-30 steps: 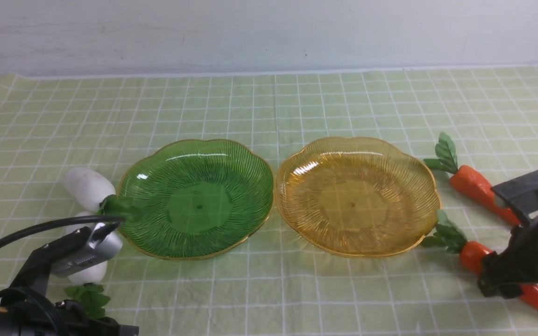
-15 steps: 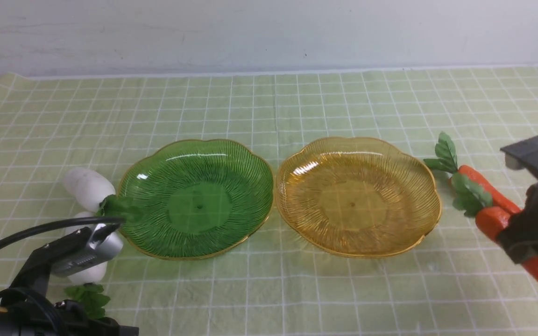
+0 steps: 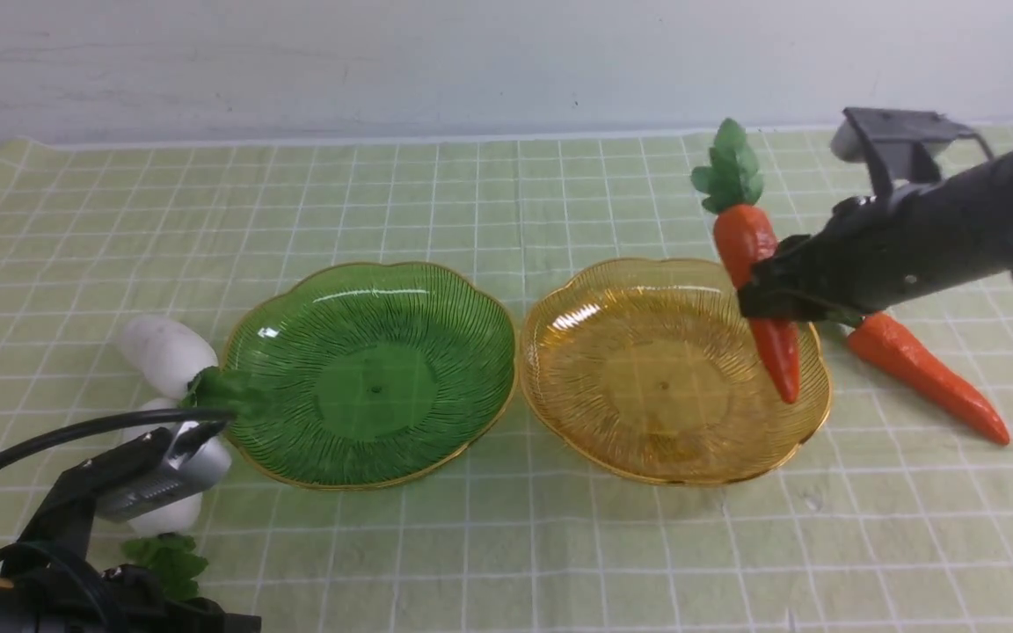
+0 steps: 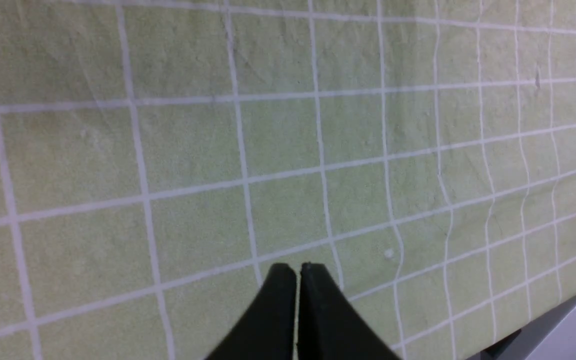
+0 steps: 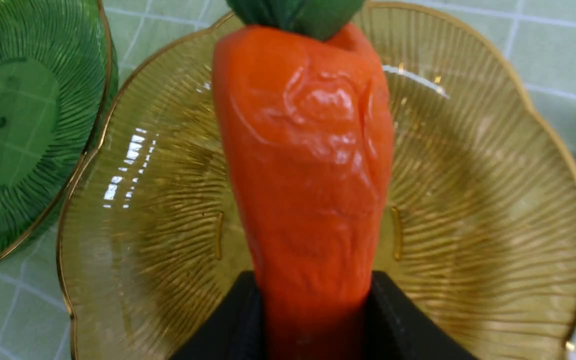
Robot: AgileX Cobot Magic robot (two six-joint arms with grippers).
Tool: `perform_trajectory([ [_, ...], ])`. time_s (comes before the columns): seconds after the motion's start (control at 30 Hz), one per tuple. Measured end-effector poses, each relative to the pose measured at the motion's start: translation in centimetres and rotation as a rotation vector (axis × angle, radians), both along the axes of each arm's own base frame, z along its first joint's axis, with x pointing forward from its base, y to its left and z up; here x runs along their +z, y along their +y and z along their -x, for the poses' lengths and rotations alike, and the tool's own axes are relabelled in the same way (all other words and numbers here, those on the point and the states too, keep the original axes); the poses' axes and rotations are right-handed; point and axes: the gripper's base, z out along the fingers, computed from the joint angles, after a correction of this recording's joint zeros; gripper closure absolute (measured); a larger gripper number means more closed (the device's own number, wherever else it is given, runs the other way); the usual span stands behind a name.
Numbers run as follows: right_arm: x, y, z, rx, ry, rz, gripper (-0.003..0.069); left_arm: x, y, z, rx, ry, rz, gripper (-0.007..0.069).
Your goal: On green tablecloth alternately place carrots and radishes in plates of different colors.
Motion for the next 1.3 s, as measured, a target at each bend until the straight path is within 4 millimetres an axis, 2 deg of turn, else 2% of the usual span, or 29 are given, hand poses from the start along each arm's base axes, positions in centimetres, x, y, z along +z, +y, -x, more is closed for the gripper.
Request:
perform_trajectory([
  [0.07, -1.5, 0.8, -0.5, 0.019, 0.014, -0.001, 0.0431, 0.0, 0.0, 0.0, 0.0, 0.0, 0.0, 0.0631],
  [0.17, -3.3, 1.3, -1.0, 0.027, 0.035, 0.004, 0.0366, 0.0, 0.0, 0.0, 0.001, -0.001, 0.0, 0.0631],
  [0.23, -4.2, 1.3, -1.3, 0.015, 0.045, 0.006, 0.0254, 0.0, 0.0, 0.0, 0.001, -0.002, -0.001, 0.0631],
  [0.33, -4.1, 1.1, -1.4, 0.008, 0.038, 0.008, 0.0125, 0.0, 0.0, 0.0, 0.002, -0.002, -0.001, 0.0631],
  [0.4, -4.0, 0.9, -1.6, 0.006, 0.031, 0.012, 0.0081, 0.0, 0.0, 0.0, 0.002, -0.002, -0.001, 0.0631],
  [0.43, -3.7, 0.1, -1.9, -0.002, 0.023, 0.022, 0.0039, 0.0, 0.0, 0.0, 0.002, -0.002, -0.001, 0.0631],
  [0.47, -3.6, -0.1, -2.0, -0.004, 0.021, 0.023, 0.0032, 0.0, 0.0, 0.0, 0.002, -0.002, -0.001, 0.0631],
  [0.53, -2.9, -2.0, -2.6, -0.024, 0.002, 0.045, 0.0008, 0.0, 0.0, 0.0, 0.002, -0.002, 0.0, 0.0631],
  [0.6, -2.5, -3.5, -2.9, -0.041, -0.011, 0.069, 0.0006, 0.0, 0.0, 0.0, 0.002, -0.002, 0.0, 0.0631],
  [0.63, -2.4, -4.9, -3.0, -0.063, -0.018, 0.089, 0.0006, 0.0, 0.0, 0.0, 0.002, -0.002, 0.0, 0.0631],
  [0.7, -2.4, -5.9, -3.1, -0.076, -0.019, 0.109, 0.0006, 0.0, 0.0, 0.0, 0.002, -0.002, 0.0, 0.0631],
  [0.73, -2.6, -7.8, -3.1, -0.091, -0.015, 0.151, 0.001, 0.0, 0.0, 0.0, 0.002, -0.002, 0.0, 0.0631],
  [0.9, -4.1, -11.0, -3.0, -0.105, 0.033, 0.227, 0.0048, 0.0, 0.0, 0.0, 0.002, -0.002, 0.0, 0.0631],
  [1.0, -5.5, -11.8, -3.1, -0.092, 0.077, 0.253, 0.0085, 0.0, 0.0, 0.0, 0.002, -0.002, 0.0, 0.0631],
  [1.17, -7.8, -11.9, -3.0, -0.059, 0.156, 0.258, 0.0141, 0.0, 0.0, 0.0, 0.002, -0.002, 0.0, 0.0631],
  [1.27, -8.4, -11.9, -2.9, -0.042, 0.182, 0.265, 0.0174, 0.0, 0.0, 0.0, 0.002, -0.002, 0.0, 0.0631],
  [1.3, -8.6, -11.9, -2.8, -0.037, 0.191, 0.266, 0.0208, 0.0, 0.0, 0.0, 0.002, -0.002, 0.0, 0.0631],
])
